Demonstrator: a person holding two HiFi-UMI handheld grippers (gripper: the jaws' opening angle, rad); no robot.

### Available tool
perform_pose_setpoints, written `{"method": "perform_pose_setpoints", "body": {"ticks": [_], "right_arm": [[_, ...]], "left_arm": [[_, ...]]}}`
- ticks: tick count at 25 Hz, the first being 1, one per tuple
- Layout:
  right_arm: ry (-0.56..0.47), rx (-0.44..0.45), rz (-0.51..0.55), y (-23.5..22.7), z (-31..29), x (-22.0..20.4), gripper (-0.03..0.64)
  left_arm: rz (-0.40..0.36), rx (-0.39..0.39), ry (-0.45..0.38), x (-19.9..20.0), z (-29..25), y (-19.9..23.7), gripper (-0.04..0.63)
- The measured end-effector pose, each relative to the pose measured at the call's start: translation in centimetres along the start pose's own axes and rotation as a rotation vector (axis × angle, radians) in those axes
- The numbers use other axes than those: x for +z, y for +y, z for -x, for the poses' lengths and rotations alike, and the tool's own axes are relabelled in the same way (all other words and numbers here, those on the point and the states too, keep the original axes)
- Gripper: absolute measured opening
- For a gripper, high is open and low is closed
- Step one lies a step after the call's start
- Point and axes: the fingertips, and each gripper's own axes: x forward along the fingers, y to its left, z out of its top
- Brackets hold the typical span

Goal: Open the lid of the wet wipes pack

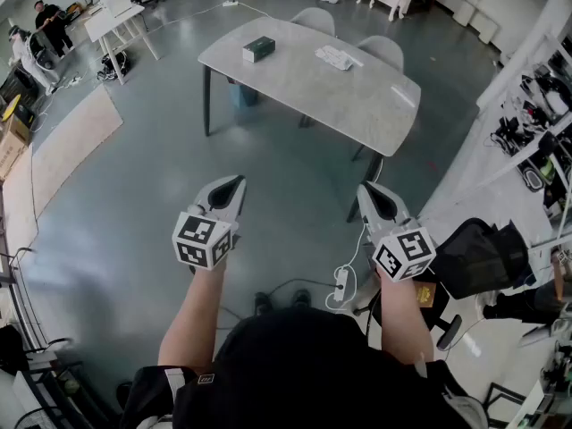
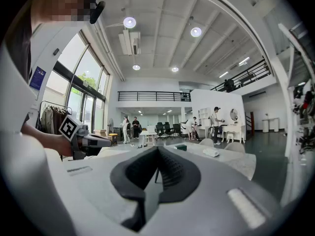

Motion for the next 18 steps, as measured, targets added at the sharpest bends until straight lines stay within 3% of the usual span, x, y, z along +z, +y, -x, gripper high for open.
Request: {"method": "perform_pose_setpoints", "body": {"ticks": [18], "right_arm": [[-0.060,0.007,-0.061,-6.6,5.2,-0.6,0.002]], "left_arm": [[0.010,0.011,0.012,0.8,-3.4,-7.3,0.011]]}}
